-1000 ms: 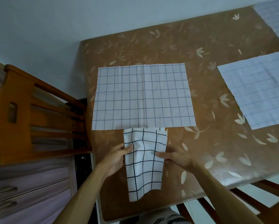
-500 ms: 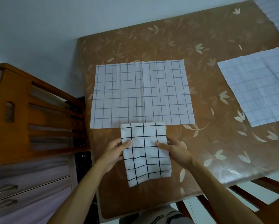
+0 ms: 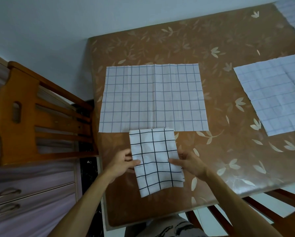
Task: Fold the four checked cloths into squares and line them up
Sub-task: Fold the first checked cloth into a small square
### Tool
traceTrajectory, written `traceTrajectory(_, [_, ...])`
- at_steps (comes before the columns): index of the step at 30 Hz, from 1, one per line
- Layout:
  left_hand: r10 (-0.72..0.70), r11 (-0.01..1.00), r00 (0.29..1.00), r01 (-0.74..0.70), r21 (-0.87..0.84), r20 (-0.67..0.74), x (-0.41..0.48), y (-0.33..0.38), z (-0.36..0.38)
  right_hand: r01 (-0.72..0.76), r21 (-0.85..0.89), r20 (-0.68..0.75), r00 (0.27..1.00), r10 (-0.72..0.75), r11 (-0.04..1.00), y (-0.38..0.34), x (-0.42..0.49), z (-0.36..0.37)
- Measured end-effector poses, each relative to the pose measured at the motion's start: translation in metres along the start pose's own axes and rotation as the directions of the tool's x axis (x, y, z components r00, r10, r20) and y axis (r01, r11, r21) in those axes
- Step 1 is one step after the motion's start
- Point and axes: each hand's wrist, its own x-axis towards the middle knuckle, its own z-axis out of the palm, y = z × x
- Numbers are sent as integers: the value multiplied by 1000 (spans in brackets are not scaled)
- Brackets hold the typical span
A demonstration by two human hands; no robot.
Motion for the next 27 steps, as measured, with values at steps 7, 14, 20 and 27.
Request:
traceTrajectory(7, [59,998,998,-58,-27,18,-3,0,-5,17,13,-34,999,-17,1000,4,-3,-2])
traceTrajectory(14, [65,990,998,-63,-125,7,-5,3,-9,-118,307,-39,990,137,944,4,2,-2])
traceTrajectory(20, [77,988,995,-84,-126,-61,-11,9,-9,-49,358,-103,990,92,932,-1,2,3])
traceTrajectory(27, [1,983,1000,-5,-181,-22,-13,8,-10,-60,328,-59,995,84,943,0,6,-1])
